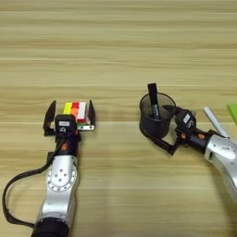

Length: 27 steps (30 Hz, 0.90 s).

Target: Move the objects on the table

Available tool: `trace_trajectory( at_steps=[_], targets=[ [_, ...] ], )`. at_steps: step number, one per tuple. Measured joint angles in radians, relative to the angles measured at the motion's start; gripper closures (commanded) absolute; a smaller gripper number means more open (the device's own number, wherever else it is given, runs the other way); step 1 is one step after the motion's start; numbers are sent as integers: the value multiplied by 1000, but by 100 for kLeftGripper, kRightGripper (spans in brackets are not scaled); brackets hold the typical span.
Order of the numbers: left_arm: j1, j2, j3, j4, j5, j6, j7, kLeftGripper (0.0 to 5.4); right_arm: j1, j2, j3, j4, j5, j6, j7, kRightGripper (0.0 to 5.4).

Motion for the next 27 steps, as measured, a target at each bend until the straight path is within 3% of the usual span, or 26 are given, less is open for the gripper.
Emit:
trace_trajectory(
  at_steps=[19, 27],
  targets=[
    [2, 1, 1, -1, 0, 0, 0, 0, -37, 43, 11, 54, -16, -21, -5, 2],
    [3, 1, 1, -1, 0, 0, 0, 0, -37, 50, 9, 60, -15, -21, -3, 54]
  ],
)
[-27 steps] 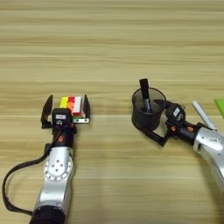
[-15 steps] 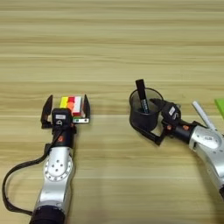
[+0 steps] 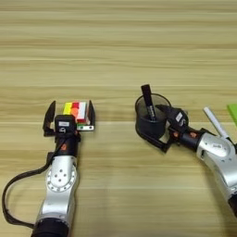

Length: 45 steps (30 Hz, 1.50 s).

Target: Move the objects on the table

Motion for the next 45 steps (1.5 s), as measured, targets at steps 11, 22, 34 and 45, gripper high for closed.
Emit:
trace_trajectory(
  at_steps=[11, 22, 34, 45],
  targets=[
    [8, 0, 0, -18, 0, 2, 0, 0, 13, -4, -9, -14, 1, 3, 4, 56],
    [14, -1, 0, -27, 0, 3, 1, 0, 96, -41, -16, -120, 20, 28, 12, 56],
    [16, -1, 0, -41, 0, 21, 1, 0, 277, -111, -13, -328, 42, 67, 19, 56],
    [19, -1, -2, -54, 0, 27, 1, 0, 302, -123, -8, -329, 42, 91, 10, 3]
  ],
)
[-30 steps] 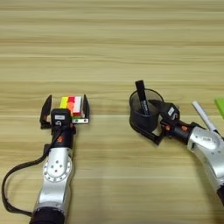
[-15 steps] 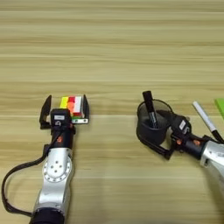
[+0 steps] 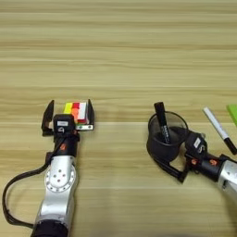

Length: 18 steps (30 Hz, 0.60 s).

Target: Move the objects on the table

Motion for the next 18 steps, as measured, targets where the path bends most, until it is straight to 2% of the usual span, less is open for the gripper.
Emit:
trace_trajectory(
  at_steps=[14, 18],
  targets=[
    [0, 0, 0, 0, 0, 0, 0, 0, -8, 0, -10, -12, 13, 20, -8, 3],
    [0, 0, 0, -1, 0, 0, 0, 0, -7, -17, -39, -24, 18, 22, -8, 3]
  ],
)
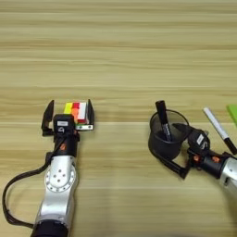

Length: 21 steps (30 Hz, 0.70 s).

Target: Move the objects on the table

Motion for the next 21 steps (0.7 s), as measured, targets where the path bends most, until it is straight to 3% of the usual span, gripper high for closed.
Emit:
trace_trajectory(
  at_steps=[6, 21],
  targets=[
    [0, 0, 0, -1, 0, 1, 0, 0, 26, -30, -13, -38, 5, 2, 3, 3],
    [1, 0, 0, -2, 0, 2, 0, 0, 34, -44, -25, -24, 5, 3, 9, 3]
  ],
)
